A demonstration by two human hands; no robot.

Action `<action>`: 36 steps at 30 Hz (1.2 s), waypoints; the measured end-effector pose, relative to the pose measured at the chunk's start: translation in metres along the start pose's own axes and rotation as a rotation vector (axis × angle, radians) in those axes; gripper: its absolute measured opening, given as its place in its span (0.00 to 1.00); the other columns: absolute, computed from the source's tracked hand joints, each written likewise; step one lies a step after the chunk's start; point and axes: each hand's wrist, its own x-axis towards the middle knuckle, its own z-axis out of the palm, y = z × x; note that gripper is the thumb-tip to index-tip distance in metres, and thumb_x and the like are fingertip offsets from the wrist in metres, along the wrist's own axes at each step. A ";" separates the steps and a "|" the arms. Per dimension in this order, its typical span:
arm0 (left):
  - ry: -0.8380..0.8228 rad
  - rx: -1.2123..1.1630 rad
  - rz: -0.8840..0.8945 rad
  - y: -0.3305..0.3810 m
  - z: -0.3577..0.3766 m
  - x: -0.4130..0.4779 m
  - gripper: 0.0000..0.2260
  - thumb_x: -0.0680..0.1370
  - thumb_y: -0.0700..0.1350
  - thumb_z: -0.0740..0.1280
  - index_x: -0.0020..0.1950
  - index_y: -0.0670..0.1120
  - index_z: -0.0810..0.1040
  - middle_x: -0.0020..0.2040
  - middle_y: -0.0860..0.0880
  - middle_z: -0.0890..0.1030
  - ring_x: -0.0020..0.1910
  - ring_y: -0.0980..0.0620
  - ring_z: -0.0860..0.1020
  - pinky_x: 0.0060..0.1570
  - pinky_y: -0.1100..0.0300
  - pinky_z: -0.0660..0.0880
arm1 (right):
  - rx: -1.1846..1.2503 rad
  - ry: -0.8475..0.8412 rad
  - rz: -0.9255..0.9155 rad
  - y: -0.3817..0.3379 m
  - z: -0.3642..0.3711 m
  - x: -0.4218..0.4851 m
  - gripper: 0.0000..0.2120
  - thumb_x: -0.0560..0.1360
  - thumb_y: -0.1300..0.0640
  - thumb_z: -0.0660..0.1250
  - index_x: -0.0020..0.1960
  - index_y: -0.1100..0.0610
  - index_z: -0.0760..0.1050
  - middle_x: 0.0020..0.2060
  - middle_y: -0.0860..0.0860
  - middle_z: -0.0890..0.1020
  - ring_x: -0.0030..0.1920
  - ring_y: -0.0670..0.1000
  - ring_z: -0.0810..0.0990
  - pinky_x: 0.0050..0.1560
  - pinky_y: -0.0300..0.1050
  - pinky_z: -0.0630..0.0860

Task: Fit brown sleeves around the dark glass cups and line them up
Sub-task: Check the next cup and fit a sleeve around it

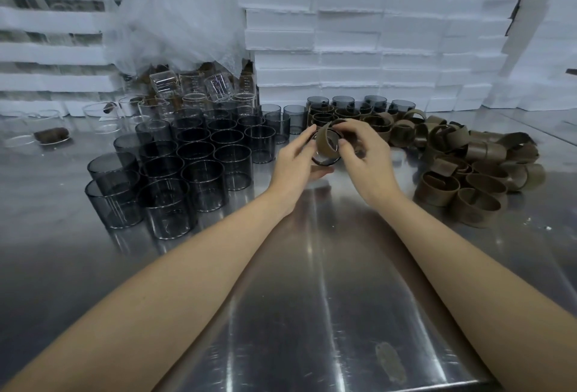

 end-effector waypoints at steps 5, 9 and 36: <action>-0.023 -0.007 0.016 0.003 0.001 -0.005 0.15 0.80 0.48 0.66 0.66 0.47 0.77 0.51 0.52 0.83 0.51 0.48 0.84 0.48 0.56 0.82 | -0.043 -0.045 -0.054 0.000 0.004 -0.002 0.14 0.75 0.64 0.63 0.59 0.59 0.78 0.56 0.44 0.78 0.58 0.42 0.76 0.61 0.40 0.73; 0.003 0.038 0.071 0.003 0.003 -0.005 0.22 0.79 0.38 0.66 0.73 0.46 0.70 0.56 0.51 0.79 0.45 0.59 0.84 0.41 0.65 0.79 | -0.053 -0.071 -0.036 -0.002 0.003 -0.002 0.10 0.78 0.65 0.61 0.55 0.55 0.75 0.56 0.44 0.77 0.54 0.45 0.79 0.57 0.44 0.77; -0.015 0.229 0.098 0.000 -0.001 -0.003 0.28 0.77 0.31 0.58 0.77 0.45 0.63 0.72 0.43 0.71 0.68 0.42 0.74 0.59 0.49 0.78 | 0.069 -0.055 0.272 -0.007 -0.005 0.007 0.18 0.69 0.64 0.65 0.56 0.54 0.83 0.40 0.33 0.81 0.48 0.33 0.81 0.55 0.34 0.77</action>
